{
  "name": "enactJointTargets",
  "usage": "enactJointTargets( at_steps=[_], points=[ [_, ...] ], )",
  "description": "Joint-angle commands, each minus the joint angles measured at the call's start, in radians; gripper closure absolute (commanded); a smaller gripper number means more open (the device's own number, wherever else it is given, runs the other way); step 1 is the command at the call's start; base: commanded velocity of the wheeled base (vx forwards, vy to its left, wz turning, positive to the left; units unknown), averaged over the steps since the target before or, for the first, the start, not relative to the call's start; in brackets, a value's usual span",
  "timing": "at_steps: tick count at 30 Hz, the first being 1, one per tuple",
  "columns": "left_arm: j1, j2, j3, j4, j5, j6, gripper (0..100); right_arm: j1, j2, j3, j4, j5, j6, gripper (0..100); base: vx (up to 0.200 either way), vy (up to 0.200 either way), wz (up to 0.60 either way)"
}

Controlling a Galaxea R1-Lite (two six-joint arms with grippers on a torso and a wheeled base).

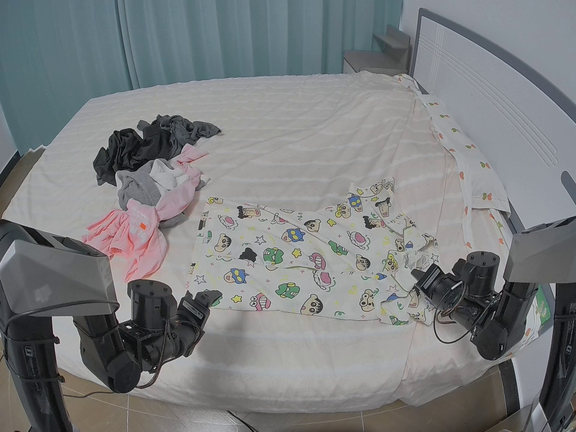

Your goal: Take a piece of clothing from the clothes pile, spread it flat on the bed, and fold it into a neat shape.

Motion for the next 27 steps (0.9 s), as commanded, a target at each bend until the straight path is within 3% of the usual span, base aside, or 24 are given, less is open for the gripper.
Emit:
enactJointTargets(
  at_steps=[1, 4, 11, 26, 27],
  points=[
    [-0.001, 0.009, -0.001, -0.001, 0.014, 0.001, 0, 0.022, -0.046, -0.046, 0.044, 0.0, -0.066, 100, 0.0, 0.0, 0.0],
    [-0.007, 0.015, -0.001, -0.001, 0.019, 0.001, 0, 0.02, -0.07, -0.144, 0.167, -0.002, -0.158, 100, 0.0, 0.0, 0.0],
    [-0.006, 0.015, -0.001, -0.001, 0.021, 0.001, 0, 0.017, -0.059, -0.404, 0.434, -0.029, -0.219, 100, 0.0, 0.0, 0.0],
    [-0.012, 0.021, -0.002, -0.001, 0.033, 0.001, 0, 0.01, 0.024, -0.574, 0.589, -0.043, -0.316, 100, 0.0, 0.0, 0.0],
    [-0.012, 0.021, -0.002, -0.003, 0.033, 0.001, 0, 0.01, 0.024, -0.571, 0.589, -0.043, -0.318, 0, 0.0, 0.0, 0.0]
  ],
)
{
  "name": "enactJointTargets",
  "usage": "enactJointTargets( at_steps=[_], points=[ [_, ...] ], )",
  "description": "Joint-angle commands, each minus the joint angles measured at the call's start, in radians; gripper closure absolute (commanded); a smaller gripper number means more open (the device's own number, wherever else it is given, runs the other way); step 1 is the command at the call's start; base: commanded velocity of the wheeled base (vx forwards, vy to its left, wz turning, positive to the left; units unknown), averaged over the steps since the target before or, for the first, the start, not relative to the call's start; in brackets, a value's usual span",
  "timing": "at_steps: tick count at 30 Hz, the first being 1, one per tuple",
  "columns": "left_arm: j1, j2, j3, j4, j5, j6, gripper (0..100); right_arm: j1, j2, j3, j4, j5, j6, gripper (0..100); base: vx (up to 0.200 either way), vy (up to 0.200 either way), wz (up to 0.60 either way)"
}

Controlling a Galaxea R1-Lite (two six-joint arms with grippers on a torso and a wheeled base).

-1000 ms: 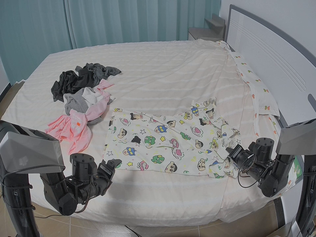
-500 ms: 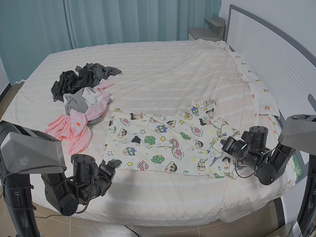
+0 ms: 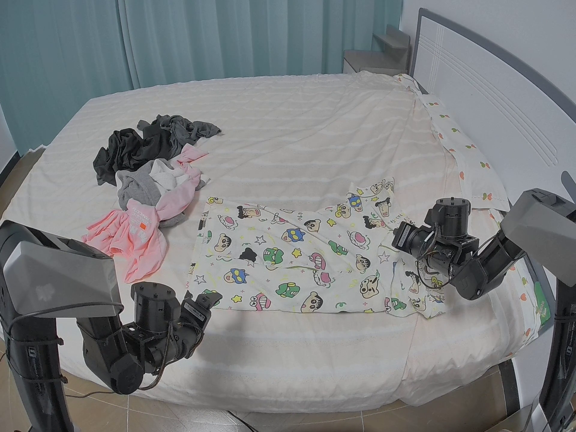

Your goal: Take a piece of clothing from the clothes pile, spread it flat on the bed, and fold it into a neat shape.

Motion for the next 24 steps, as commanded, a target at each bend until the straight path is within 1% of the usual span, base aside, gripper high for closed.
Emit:
enactJointTargets(
  at_steps=[1, 3, 8, 10, 11, 13, 14, 16, 17, 18, 20, 24],
  points=[
    [-0.001, 0.005, 0.0, 0.0, 0.0, 0.001, 0, -0.002, 0.017, -0.003, -0.001, 0.0, -0.001, 0, 0.0, 0.0, 0.0],
    [-0.001, 0.005, 0.0, -0.002, 0.0, -0.001, 0, -0.006, 0.017, 0.003, -0.002, 0.001, -0.001, 0, 0.0, 0.0, 0.0],
    [-0.001, 0.005, 0.0, -0.002, 0.0, -0.001, 0, -0.061, -0.031, 0.067, -0.01, 0.012, 0.005, 0, 0.0, 0.0, 0.0],
    [-0.001, 0.005, 0.0, -0.002, 0.0, -0.001, 0, -0.061, -0.031, 0.067, -0.01, 0.012, 0.005, 0, 0.0, 0.0, 0.0],
    [-0.001, 0.005, 0.0, -0.002, 0.0, 0.001, 0, -0.107, -0.074, 0.121, -0.01, 0.046, 0.01, 0, 0.0, 0.0, 0.0],
    [-0.001, 0.005, 0.0, -0.002, 0.0, -0.001, 0, -0.147, -0.097, 0.164, -0.01, 0.093, 0.007, 0, 0.0, 0.0, 0.0],
    [-0.001, 0.005, 0.0, 0.0, 0.0, 0.001, 0, -0.172, -0.11, 0.191, -0.008, 0.135, 0.005, 0, 0.0, 0.0, 0.0],
    [-0.001, 0.005, 0.0, -0.002, 0.0, 0.001, 0, -0.18, -0.112, 0.201, -0.008, 0.147, 0.005, 0, 0.0, 0.0, 0.0],
    [-0.001, 0.005, 0.0, -0.002, 0.0, 0.001, 0, -0.21, -0.12, 0.242, -0.008, 0.21, 0.002, 0, 0.0, 0.0, 0.0],
    [-0.001, 0.005, 0.0, -0.002, 0.0, 0.001, 0, -0.216, -0.118, 0.257, -0.008, 0.233, 0.002, 0, 0.0, 0.0, 0.0],
    [-0.001, 0.005, 0.0, -0.002, 0.0, -0.001, 0, -0.219, -0.11, 0.27, -0.01, 0.253, 0.002, 0, 0.0, 0.0, 0.0],
    [-0.001, 0.005, 0.0, -0.002, 0.0, 0.001, 0, -0.226, -0.072, 0.264, -0.016, 0.259, 0.002, 0, 0.0, 0.0, 0.0]
  ],
)
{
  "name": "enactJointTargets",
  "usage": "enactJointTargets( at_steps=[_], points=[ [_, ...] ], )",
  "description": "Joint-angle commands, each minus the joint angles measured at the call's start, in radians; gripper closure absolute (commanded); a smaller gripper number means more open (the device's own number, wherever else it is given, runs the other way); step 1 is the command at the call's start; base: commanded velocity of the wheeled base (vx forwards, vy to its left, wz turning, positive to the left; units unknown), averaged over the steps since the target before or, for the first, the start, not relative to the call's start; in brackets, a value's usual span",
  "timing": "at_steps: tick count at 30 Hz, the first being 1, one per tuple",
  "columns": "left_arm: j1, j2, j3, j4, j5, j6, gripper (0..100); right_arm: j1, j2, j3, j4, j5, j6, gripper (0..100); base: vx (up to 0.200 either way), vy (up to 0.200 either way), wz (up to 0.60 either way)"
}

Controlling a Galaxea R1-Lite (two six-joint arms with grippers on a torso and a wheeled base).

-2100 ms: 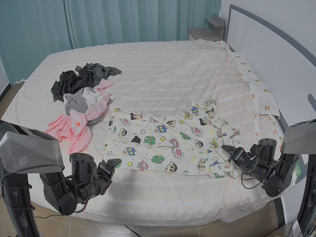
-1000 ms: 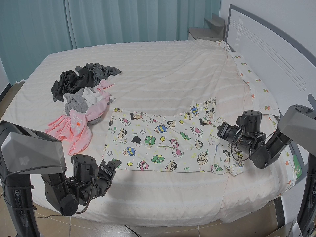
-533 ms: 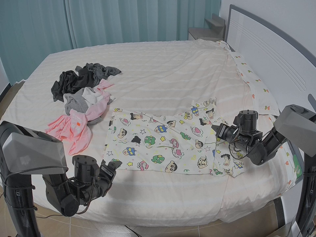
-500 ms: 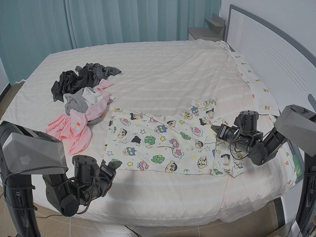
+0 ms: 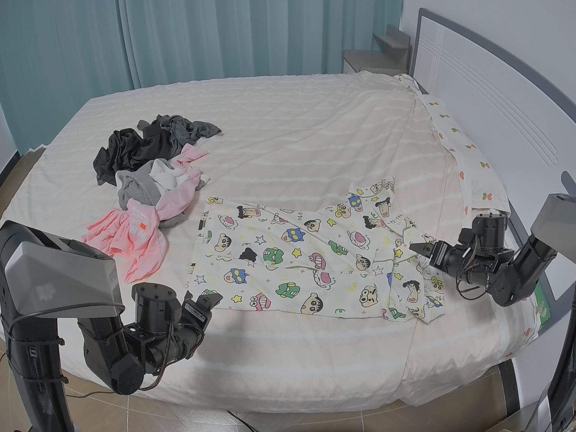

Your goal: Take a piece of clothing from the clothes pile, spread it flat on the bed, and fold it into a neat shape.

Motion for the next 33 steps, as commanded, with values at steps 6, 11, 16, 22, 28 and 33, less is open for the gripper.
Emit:
enactJointTargets(
  at_steps=[6, 11, 16, 22, 28, 33],
  points=[
    [0.0, 0.001, -0.002, 0.0, 0.0, 0.0, 0, -0.017, 0.081, -0.004, -0.025, 0.04, 0.005, 0, 0.0, 0.0, 0.0],
    [0.0, 0.001, -0.002, 0.001, 0.0, 0.0, 0, -0.011, 0.109, -0.007, -0.051, 0.045, 0.007, 0, 0.0, 0.0, 0.0],
    [0.0, 0.001, -0.002, 0.0, 0.0, 0.0, 0, 0.001, 0.136, -0.008, -0.056, 0.048, 0.002, 100, 0.0, 0.0, 0.0],
    [0.0, 0.001, -0.002, 0.001, 0.0, 0.0, 0, 0.007, 0.146, -0.005, -0.079, 0.056, 0.001, 100, 0.0, 0.0, 0.0],
    [0.0, 0.004, -0.002, 0.0, 0.0, 0.0, 0, -0.016, 0.106, 0.027, -0.118, 0.056, 0.004, 100, 0.0, 0.0, 0.0],
    [0.0, 0.009, -0.002, 0.0, 0.003, 0.02, 0, -0.051, 0.026, 0.065, -0.148, 0.06, 0.013, 100, 0.0, 0.0, 0.0]
  ],
)
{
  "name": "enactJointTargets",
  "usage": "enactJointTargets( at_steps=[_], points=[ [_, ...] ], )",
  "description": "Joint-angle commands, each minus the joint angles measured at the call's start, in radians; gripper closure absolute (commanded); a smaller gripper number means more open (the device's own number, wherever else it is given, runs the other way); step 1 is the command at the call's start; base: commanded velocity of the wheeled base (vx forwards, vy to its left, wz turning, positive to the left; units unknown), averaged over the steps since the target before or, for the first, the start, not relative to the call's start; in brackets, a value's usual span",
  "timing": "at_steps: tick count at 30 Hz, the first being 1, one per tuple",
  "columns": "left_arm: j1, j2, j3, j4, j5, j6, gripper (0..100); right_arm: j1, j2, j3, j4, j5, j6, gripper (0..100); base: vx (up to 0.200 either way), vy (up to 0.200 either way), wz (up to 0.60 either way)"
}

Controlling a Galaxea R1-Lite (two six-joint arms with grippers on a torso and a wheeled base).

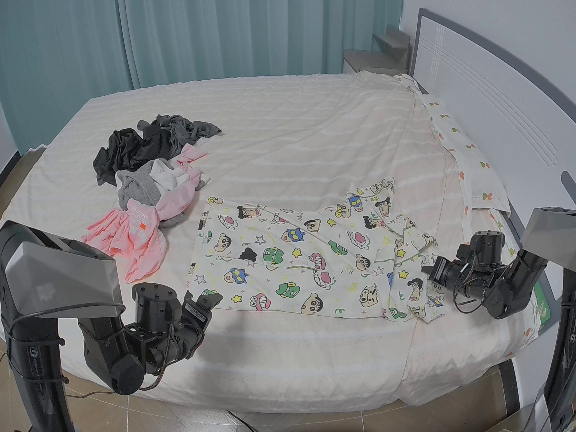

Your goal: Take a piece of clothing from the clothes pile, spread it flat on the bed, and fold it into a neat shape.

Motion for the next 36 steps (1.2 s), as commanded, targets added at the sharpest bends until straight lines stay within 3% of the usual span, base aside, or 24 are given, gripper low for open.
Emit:
enactJointTargets(
  at_steps=[1, 7, 13, 23, 32, 36],
  points=[
    [0.0, 0.006, 0.0, -0.001, 0.003, 0.015, 0, -0.034, -0.088, 0.036, -0.02, 0.005, 0.009, 100, 0.0, 0.0, 0.0],
    [0.0, 0.006, 0.0, -0.002, 0.004, 0.015, 0, -0.064, -0.153, 0.074, -0.059, 0.046, 0.073, 100, 0.0, 0.0, 0.0],
    [-0.008, 0.028, 0.002, -0.036, 0.029, 0.017, 0, -0.072, -0.177, 0.153, -0.188, 0.077, 0.124, 100, 0.0, 0.0, 0.0],
    [-0.011, 0.041, 0.008, -0.065, 0.037, 0.027, 0, -0.072, -0.218, 0.2, -0.225, 0.15, 0.142, 100, 0.0, 0.0, 0.0],
    [-0.011, 0.043, 0.006, -0.065, 0.037, 0.027, 0, -0.064, -0.123, 0.283, -0.236, 0.141, 0.114, 100, 0.0, 0.0, 0.0],
    [-0.011, 0.043, 0.006, -0.065, 0.037, 0.027, 0, -0.087, -0.041, 0.269, -0.179, 0.13, 0.018, 100, 0.0, 0.0, 0.0]
  ],
)
